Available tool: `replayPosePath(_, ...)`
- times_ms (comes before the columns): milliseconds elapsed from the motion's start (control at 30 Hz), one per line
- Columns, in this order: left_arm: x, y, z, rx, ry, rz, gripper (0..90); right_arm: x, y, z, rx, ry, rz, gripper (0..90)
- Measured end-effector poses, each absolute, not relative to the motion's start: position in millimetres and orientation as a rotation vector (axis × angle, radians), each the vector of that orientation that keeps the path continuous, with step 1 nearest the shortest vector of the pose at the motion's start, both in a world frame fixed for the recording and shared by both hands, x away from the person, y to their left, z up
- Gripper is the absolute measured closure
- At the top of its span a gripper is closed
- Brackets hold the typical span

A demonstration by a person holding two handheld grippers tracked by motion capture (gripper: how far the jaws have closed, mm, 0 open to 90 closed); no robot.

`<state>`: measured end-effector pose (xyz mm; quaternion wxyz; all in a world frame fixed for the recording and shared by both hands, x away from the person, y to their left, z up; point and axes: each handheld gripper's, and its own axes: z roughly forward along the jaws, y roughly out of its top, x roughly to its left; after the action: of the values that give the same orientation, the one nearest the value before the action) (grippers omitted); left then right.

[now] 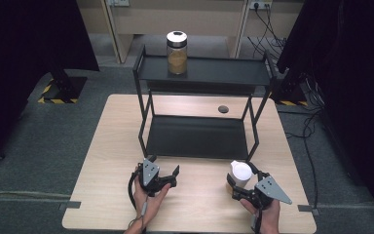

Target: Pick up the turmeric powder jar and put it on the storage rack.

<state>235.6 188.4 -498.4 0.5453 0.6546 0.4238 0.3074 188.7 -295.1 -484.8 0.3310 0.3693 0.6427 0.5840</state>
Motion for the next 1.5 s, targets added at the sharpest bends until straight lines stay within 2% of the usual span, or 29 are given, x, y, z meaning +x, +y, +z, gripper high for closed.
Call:
replayPosePath(500,236,189,-498,1.553,1.007,0.726,3.0,187,-296,-492,0.959,1.658,1.539,30.6)
replayPosePath(967,235,189,-498,1.554,1.005,0.729,3.0,184,-289,-489,0.978,1.647,1.509,31.1)
replayPosePath(1500,235,189,-498,1.559,1.002,0.729,3.0,175,-280,-469,0.985,1.586,1.524,31.2)
